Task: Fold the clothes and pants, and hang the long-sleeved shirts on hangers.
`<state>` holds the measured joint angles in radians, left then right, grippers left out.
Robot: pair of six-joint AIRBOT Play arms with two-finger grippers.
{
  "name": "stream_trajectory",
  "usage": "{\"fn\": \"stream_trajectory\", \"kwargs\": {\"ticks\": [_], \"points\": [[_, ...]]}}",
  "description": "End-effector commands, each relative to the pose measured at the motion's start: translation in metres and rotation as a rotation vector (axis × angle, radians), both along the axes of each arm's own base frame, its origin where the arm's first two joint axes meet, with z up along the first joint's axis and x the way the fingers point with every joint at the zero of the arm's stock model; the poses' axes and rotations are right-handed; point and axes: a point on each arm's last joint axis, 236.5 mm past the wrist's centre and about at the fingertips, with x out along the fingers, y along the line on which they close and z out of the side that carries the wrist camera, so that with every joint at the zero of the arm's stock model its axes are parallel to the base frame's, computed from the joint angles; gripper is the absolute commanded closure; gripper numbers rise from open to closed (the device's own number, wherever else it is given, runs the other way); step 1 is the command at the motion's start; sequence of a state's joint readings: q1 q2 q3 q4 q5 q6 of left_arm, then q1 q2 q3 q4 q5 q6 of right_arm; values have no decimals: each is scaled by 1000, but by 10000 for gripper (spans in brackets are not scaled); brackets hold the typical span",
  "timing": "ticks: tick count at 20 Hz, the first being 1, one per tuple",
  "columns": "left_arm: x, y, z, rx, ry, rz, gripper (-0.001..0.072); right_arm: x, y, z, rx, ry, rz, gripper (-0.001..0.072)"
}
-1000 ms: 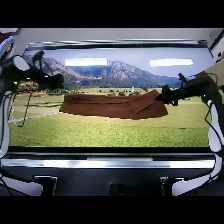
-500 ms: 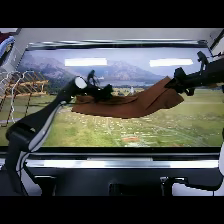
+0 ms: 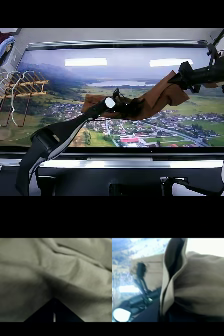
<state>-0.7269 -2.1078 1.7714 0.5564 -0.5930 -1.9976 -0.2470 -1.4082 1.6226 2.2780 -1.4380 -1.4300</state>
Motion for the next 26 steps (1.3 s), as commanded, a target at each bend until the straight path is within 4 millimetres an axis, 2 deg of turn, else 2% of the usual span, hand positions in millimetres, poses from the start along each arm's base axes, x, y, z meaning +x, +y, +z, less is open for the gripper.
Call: {"fn": "stream_trajectory", "kwargs": {"ticks": [1,4,6,9,11,12,14,17,19,21,23,26], "points": [[-7,-13,1,-59,24,-8,690,15,-4,7,0,-57,-40,686],[3,16,27,-59,-42,-119,691,21,-1,7,18,-81,-28,685],[25,60,52,-13,-104,-153,692,23,15,14,59,-109,10,685],[75,163,109,158,-290,-112,692,23,57,16,67,-127,83,685],[95,237,158,258,-414,-73,691,23,96,12,92,-115,120,685],[97,274,181,303,-452,-50,691,23,117,8,98,-115,147,685],[89,338,217,378,-479,-3,690,22,159,1,118,-113,188,685],[68,414,254,466,-484,74,690,18,216,-9,143,-119,234,685],[58,453,273,519,-497,137,690,15,245,-18,162,-108,245,685],[53,478,285,543,-508,190,690,14,268,-26,172,-111,254,685],[51,489,288,550,-506,214,690,18,282,-36,175,-116,248,685],[50,491,282,556,-497,200,690,25,294,-55,188,-95,227,684]]}}
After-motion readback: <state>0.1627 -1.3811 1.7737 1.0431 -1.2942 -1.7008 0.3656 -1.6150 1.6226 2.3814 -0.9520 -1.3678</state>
